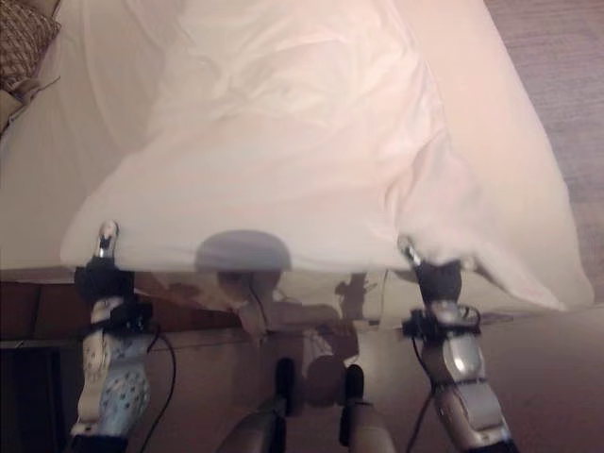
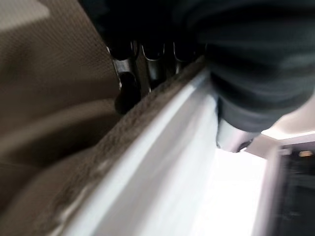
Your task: Make the bed
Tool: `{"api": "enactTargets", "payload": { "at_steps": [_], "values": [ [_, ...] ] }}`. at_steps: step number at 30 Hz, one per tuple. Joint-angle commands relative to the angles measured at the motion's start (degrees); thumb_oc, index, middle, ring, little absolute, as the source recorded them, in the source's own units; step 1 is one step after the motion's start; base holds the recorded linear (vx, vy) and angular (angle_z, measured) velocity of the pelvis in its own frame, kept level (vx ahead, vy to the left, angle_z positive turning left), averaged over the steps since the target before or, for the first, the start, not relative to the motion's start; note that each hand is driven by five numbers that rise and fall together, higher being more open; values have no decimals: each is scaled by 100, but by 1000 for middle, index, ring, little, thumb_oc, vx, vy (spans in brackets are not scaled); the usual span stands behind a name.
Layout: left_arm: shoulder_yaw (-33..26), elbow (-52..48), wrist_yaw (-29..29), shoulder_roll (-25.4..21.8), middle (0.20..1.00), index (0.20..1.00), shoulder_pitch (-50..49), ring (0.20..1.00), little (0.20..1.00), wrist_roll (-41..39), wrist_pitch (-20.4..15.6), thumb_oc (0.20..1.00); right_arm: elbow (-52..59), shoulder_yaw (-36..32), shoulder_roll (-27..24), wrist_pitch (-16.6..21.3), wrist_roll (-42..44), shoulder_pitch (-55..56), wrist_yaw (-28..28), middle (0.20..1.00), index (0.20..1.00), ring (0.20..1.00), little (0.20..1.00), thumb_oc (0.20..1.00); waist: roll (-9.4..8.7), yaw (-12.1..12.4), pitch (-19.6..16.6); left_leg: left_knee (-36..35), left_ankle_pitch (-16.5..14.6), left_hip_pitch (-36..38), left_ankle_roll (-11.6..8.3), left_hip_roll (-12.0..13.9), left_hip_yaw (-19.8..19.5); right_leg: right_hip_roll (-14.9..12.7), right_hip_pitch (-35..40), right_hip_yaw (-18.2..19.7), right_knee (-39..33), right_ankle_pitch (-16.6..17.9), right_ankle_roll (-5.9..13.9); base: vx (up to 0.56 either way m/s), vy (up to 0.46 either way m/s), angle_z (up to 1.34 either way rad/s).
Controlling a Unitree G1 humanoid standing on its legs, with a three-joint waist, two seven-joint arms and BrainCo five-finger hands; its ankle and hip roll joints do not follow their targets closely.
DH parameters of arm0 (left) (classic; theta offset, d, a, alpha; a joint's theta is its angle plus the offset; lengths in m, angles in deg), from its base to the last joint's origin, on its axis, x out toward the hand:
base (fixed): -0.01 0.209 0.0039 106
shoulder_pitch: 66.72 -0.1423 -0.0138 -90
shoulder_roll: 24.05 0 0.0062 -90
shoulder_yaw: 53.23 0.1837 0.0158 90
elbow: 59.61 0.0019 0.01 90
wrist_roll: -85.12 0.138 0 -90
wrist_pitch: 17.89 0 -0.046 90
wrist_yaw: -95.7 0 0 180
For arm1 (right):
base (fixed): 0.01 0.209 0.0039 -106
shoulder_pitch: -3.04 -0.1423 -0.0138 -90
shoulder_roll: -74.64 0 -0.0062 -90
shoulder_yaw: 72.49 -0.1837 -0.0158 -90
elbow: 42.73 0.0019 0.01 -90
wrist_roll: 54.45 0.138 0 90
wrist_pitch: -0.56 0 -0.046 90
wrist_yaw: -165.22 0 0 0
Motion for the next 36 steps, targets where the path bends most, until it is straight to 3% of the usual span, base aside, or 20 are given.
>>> {"api": "enactTargets", "payload": {
  "at_steps": [1, 4, 6, 9, 10, 11, 13, 15, 17, 21, 22, 23, 24, 28, 29, 30, 31, 36],
  "values": [
    [-1155, -56, 65, -364, 200, 200, -306, 200, 200, 156, -466, 200, -606, -300, -149, 59, -184, 51, 306, 200, 200, 200, 200, 200, -219, 99, -174, 508, -358, -132, -24, -161, -44, -179, 27, 69, -575, 879, 508, -8, -10, 7],
    [-828, 744, 108, -364, 200, 200, -489, 200, 200, 737, -366, 200, -1961, 229, -466, -63, -1472, -19, 397, 200, 200, 200, 200, 200, -224, 157, -35, 548, -348, -159, -45, -155, -55, -192, 40, 4, -573, 874, 502, -13, -7, 5],
    [-830, 749, 109, -365, 200, 200, -485, 200, 200, 737, -369, 200, -1968, 232, -464, -58, -1473, -27, 396, 200, 200, 200, 200, 200, -226, 151, -50, 543, -335, -179, -45, -158, -58, -194, 22, 1, -581, 886, 502, -8, -4, 4],
    [-284, 2004, -49, -502, 200, 200, -521, 200, 200, 1848, -324, 200, -3396, 503, -277, -106, -1884, -201, 248, 200, 200, 200, 200, 200, -233, 197, 64, 598, -326, -241, -52, -145, -72, -217, 33, -55, -610, 895, 519, -11, -7, 6],
    [-136, 2542, -76, -462, 200, 200, -416, 200, 200, 1887, -248, 200, -3670, 567, -212, -117, -2065, -265, 94, 200, 200, 200, 200, 200, -238, 203, 83, 606, -322, -260, -49, -144, -69, -217, 29, -70, -620, 897, 522, -7, -9, 14],
    [134, 3133, -317, -544, 200, 200, -358, 200, 200, 2666, -194, 200, -4142, 589, -50, -98, -1959, -332, 88, 200, 200, 200, 200, 200, -243, 213, 103, 615, -306, -290, -55, -138, -65, -218, 10, -82, -623, 896, 523, -2, -8, 16],
    [242, 3716, -452, -482, 200, 200, -213, 200, 200, 2806, -107, 200, -4495, 609, 75, -105, -1916, -412, 19, 200, 200, 200, 200, 200, -255, 219, 108, 596, -297, -292, -55, -130, -60, -220, 8, -86, -646, 906, 523, -3, 1, 8],
    [538, 4412, -733, -507, 200, 200, -38, 200, 200, 3475, -23, 200, -4930, 716, 245, -107, -1923, -555, -56, 200, 200, 200, 200, 200, -262, 224, 126, 606, -299, -312, -60, -115, -42, -218, -3, -95, -652, 902, 518, 0, 0, 0],
    [748, 5758, -1081, -418, 200, 200, 306, 200, 200, 3895, 164, 200, -5661, 846, 488, -131, -1834, -739, -121, 200, 200, 200, 200, 200, -303, 223, 86, 597, -276, -370, -65, -106, -27, -218, -45, -100, -690, 915, 509, 0, 0, 0],
    [941, 6840, -1146, -376, 200, 200, 597, 200, 200, 4284, 333, 200, -6424, 833, 726, -192, -1624, -932, -200, 200, 200, 200, 200, 200, -319, 226, 59, 546, -259, -371, -80, -111, -14, -217, -31, -109, -764, 934, 508, 3, 1, 1],
    [992, 6990, -1148, -361, 200, 200, 635, 200, 200, 4340, 349, 200, -6511, 851, 767, -197, -1610, -959, -190, 454, 454, 454, 454, 454, -320, 231, 54, 536, -256, -369, -82, -115, -18, -216, -31, -107, -774, 942, 511, 0, 0, 0],
    [1008, 7173, -1167, -348, 200, 200, 679, 200, 200, 4379, 390, 200, -6675, 849, 803, -218, -1603, -991, -226, 561, 561, 561, 561, 561, -319, 233, 47, 520, -256, -359, -84, -120, -14, -220, -21, -111, -783, 946, 512, 0, 0, 0],
    [1045, 7377, -1148, -307, 200, 200, 682, 200, 200, 4406, 429, 200, -6897, 840, 857, -258, -1664, -1012, -262, 1000, 1000, 1000, 1000, 1000, -313, 233, 35, 509, -265, -343, -84, -123, -16, -224, 0, -113, -788, 942, 514, 0, 0, 0],
    [1102, 7592, -1047, -304, 200, 200, 607, 200, 200, 4505, 480, 200, -7048, 831, 885, -298, -1715, -1012, -315, 1000, 1000, 1000, 1000, 1000, -306, 223, -2, 486, -276, -300, -79, -124, -15, -230, 40, -103, -817, 949, 517, 15, 5, 2],
    [1121, 7596, -1033, -308, 429, 429, 585, 429, 429, 4525, 478, 429, -7045, 818, 883, -301, -1692, -985, -278, 1000, 1000, 1000, 1000, 1000, -301, 222, -16, 484, -279, -286, -80, -126, -13, -233, 62, -99, -824, 950, 522, 18, 2, 4],
    [1121, 7596, -1033, -308, 586, 586, 585, 586, 586, 4525, 478, 586, -7045, 818, 883, -301, -1692, -985, -278, 1000, 1000, 1000, 1000, 1000, -301, 222, -16, 484, -279, -286, -80, -126, -13, -233, 62, -99, -824, 950, 522, 32, -7, 3],
    [1110, 7625, -996, -295, 1000, 1000, 509, 1000, 1000, 4532, 490, 1000, -7062, 783, 876, -313, -1661, -924, -249, 1000, 1000, 1000, 1000, 1000, -303, 221, -58, 451, -277, -239, -82, -134, -17, -236, 122, -91, -860, 957, 529, 0, 0, 0],
    [1108, 7659, -892, -240, 1000, 1000, 308, 1000, 1000, 4532, 510, 1000, -7071, 707, 829, -336, -1681, -810, -235, 1000, 1000, 1000, 1000, 1000, -273, 235, -159, 354, -256, -144, -85, -149, -46, -248, 243, -125, -982, 989, 552, 29, -10, 2]
  ]
}}
